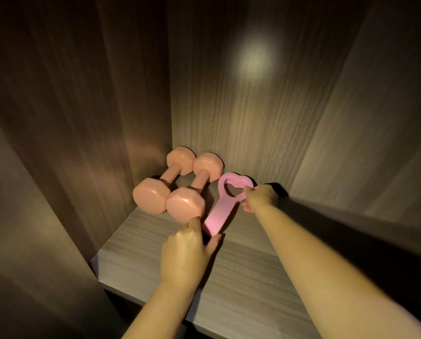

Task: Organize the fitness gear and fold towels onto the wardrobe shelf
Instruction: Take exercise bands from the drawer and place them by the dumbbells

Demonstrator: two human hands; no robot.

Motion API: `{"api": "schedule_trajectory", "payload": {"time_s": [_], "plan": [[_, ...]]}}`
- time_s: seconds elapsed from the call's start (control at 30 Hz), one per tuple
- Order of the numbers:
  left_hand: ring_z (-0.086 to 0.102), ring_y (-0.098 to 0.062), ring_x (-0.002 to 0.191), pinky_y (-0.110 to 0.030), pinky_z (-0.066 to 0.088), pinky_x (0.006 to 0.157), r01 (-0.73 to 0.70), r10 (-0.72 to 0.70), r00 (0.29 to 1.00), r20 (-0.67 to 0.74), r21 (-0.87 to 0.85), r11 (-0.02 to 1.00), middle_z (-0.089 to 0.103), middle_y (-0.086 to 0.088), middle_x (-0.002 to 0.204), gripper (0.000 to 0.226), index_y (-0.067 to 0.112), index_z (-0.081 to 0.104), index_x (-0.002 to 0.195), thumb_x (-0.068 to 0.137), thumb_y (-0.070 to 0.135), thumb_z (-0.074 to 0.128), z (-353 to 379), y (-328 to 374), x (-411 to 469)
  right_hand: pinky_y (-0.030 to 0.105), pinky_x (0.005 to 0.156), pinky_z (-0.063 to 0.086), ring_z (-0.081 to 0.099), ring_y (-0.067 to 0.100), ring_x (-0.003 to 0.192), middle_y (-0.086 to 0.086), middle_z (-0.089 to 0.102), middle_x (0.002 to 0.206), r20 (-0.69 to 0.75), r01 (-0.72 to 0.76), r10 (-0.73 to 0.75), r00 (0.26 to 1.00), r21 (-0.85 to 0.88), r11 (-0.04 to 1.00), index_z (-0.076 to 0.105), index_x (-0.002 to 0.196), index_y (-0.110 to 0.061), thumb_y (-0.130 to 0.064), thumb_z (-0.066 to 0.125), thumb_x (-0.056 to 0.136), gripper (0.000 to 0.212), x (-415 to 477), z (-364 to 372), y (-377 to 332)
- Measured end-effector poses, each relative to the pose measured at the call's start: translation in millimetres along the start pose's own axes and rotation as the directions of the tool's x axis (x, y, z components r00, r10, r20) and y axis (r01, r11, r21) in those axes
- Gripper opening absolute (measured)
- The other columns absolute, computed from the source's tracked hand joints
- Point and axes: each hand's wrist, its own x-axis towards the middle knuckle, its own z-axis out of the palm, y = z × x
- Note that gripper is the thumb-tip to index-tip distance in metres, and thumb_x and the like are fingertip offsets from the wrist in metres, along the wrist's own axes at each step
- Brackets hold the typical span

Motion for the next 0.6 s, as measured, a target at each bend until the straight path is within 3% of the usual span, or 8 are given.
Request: {"api": "schedule_trajectory", "payload": {"time_s": [0.07,0.17,0.3,0.43,0.53,0.6], "plan": [[0.060,-0.013,0.062,-0.024,0.044,0.052,0.015,-0.015,1.000,0.005,-0.016,1.000,0.060,0.006,0.073,0.041,0.020,0.055,0.090,0.089,0.061,0.054,1,0,1,0.040,0.079,0.058,0.070,0.034,0.090,0.022,0.069,0.105,-0.042,0.050,-0.057,0.998,-0.136,0.989,0.064,0.112,0.003,-0.023,0.060,0.096,0.032,0,1,1],[0.059,-0.013,0.060,-0.026,0.047,0.052,0.022,-0.022,1.000,0.013,-0.031,0.999,0.059,0.006,0.070,0.036,0.019,0.056,0.088,0.090,0.055,0.055,2,-1,2,0.028,0.069,0.046,0.066,0.033,0.099,0.020,0.067,0.111,-0.062,0.103,-0.126,0.990,-0.294,0.950,0.066,0.114,0.001,-0.028,0.058,0.097,0.035,-4,2,1],[0.050,-0.014,0.054,-0.024,0.034,0.049,0.039,-0.039,0.999,-0.013,-0.028,0.999,0.051,0.006,0.065,0.037,0.017,0.054,0.084,0.089,0.053,0.059,4,-2,2,0.027,0.068,0.042,0.064,0.033,0.101,0.020,0.066,0.112,-0.041,0.117,-0.141,0.989,-0.358,0.926,0.065,0.114,0.002,-0.029,0.055,0.098,0.037,-7,1,1],[0.058,-0.014,0.061,-0.026,0.045,0.052,0.069,-0.068,0.997,0.043,-0.019,0.997,0.056,0.007,0.070,0.045,0.019,0.051,0.085,0.086,0.063,0.056,1,-4,4,0.027,0.068,0.041,0.063,0.032,0.103,0.019,0.064,0.115,-0.019,0.131,-0.150,0.988,-0.396,0.909,0.063,0.116,0.002,-0.031,0.052,0.099,0.039,-14,-2,1],[0.061,-0.015,0.068,-0.028,0.050,0.057,0.091,-0.092,0.989,0.115,0.018,0.996,0.062,0.003,0.078,0.049,0.018,0.053,0.090,0.083,0.066,0.057,-11,-2,2,0.028,0.074,0.042,0.059,0.032,0.111,0.020,0.056,0.126,0.014,0.153,-0.165,0.986,-0.468,0.870,0.057,0.125,0.002,-0.033,0.048,0.101,0.043,-32,-10,1],[0.062,-0.017,0.072,-0.028,0.048,0.056,0.124,-0.128,0.979,0.159,0.035,0.992,0.063,0.001,0.081,0.050,0.017,0.052,0.093,0.082,0.066,0.059,-18,0,1,0.033,0.088,0.045,0.053,0.033,0.119,0.020,0.049,0.135,0.063,0.195,-0.190,0.980,-0.531,0.825,0.053,0.132,-0.001,-0.033,0.046,0.101,0.045,-44,-18,3]]}}
